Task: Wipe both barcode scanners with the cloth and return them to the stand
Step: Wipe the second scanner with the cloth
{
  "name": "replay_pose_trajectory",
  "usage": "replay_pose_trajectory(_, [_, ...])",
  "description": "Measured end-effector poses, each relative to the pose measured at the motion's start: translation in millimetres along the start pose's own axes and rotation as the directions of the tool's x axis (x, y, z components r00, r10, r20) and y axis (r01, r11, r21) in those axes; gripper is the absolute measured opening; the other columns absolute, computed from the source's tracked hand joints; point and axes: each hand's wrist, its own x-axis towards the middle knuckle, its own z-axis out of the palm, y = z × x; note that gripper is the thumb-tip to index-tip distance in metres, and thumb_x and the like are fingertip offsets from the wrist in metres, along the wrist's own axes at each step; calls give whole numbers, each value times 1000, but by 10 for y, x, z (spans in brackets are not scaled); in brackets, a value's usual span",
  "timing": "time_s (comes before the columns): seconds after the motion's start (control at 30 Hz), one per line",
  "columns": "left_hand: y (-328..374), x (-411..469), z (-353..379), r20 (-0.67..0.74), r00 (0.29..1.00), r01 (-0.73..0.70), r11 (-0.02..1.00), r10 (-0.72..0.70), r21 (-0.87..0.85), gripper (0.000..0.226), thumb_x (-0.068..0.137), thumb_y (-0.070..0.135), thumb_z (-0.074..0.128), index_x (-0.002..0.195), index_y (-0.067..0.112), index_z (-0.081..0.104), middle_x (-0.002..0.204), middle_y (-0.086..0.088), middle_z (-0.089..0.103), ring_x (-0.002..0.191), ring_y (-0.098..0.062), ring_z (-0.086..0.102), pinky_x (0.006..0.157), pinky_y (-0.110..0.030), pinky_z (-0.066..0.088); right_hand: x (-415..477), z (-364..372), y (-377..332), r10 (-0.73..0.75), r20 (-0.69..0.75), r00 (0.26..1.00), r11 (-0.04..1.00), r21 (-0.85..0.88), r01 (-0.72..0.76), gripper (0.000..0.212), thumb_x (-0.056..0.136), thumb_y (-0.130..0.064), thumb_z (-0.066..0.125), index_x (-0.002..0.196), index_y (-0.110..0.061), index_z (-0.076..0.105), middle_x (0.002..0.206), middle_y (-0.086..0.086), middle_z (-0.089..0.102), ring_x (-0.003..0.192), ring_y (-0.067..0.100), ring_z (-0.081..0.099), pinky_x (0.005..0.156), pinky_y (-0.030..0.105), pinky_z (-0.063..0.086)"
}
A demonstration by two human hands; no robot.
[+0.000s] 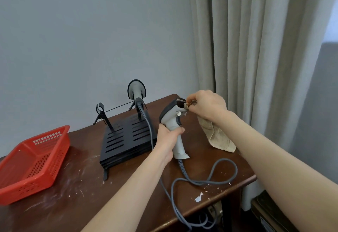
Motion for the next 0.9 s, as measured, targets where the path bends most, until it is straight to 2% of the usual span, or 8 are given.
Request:
replay_pose_trajectory(0.1, [9, -4, 14, 8, 1000, 4, 1000, -4, 3, 45, 81, 6, 70, 120, 9, 46, 103, -7, 58, 89, -19, 57, 72, -30, 47, 6, 4, 7, 48, -59, 997, 997, -51, -51, 25, 86, -25, 51, 99, -35, 70, 102, 3, 67, 87, 30, 59, 68, 28, 39])
replay_pose_trajectory(0.2, [33, 8, 8, 5, 1000, -6, 1000, 6, -3, 45, 81, 6, 70, 120, 9, 47, 105, -8, 59, 91, -21, 57, 75, -31, 46, -16, -30, 36, 81, -117, 990, 992, 102, -69, 25, 83, -23, 52, 95, -33, 72, 98, 1, 69, 90, 29, 62, 69, 28, 44])
replay_pose_trajectory(0.27, [34, 14, -3, 4, 1000, -16, 1000, 16, -5, 45, 81, 5, 70, 120, 9, 47, 105, -9, 59, 93, -21, 57, 78, -32, 46, -36, -35, 43, 33, -73, 997, 984, 178, -19, 26, 81, -22, 53, 94, -34, 72, 97, -1, 69, 89, 26, 61, 70, 28, 46])
replay_pose_trajectory(0.5, [9, 5, -5, -15, 999, -34, 999, 34, 23, 48, 80, 6, 71, 121, 8, 46, 107, -10, 58, 100, -25, 58, 86, -36, 48, -56, -3, 72, -72, 25, 997, 994, -75, 73, 30, 83, -22, 55, 108, -37, 63, 103, -1, 66, 92, 26, 61, 67, 29, 41])
replay_pose_trajectory(0.6, [7, -14, 7, -3, 999, -54, 998, 55, 36, 49, 80, 6, 71, 122, 9, 45, 109, -9, 58, 100, -24, 58, 85, -35, 48, -43, -26, 71, -69, 50, 996, 996, -60, 72, 24, 83, -24, 55, 101, -36, 64, 99, 0, 66, 91, 27, 61, 68, 29, 41])
replay_pose_trajectory(0.7, [20, -46, 48, 27, 997, -71, 996, 69, 52, 46, 80, 4, 70, 119, 11, 46, 105, -6, 58, 95, -20, 57, 79, -31, 46, -26, -78, 99, -15, 44, 999, 997, -77, 19, 15, 86, -38, 54, 92, -33, 67, 95, 1, 66, 88, 29, 60, 68, 29, 41])
replay_pose_trajectory(0.8, [60, -30, 40, 24, 997, -71, 997, 70, 30, 45, 81, 3, 69, 119, 10, 46, 106, -8, 59, 95, -21, 57, 77, -29, 46, -24, -93, 166, 50, -51, 997, 999, -1, -50, 14, 84, -30, 55, 88, -33, 68, 97, 1, 69, 88, 29, 61, 68, 30, 44])
replay_pose_trajectory(0.9, [64, -23, 24, 16, 999, -51, 998, 50, 23, 47, 80, 4, 70, 120, 9, 47, 110, -10, 60, 97, -23, 58, 73, -28, 47, -73, -61, 128, -11, -40, 999, 987, 161, 17, 20, 79, -24, 55, 88, -36, 68, 95, -3, 68, 89, 25, 60, 71, 31, 49])
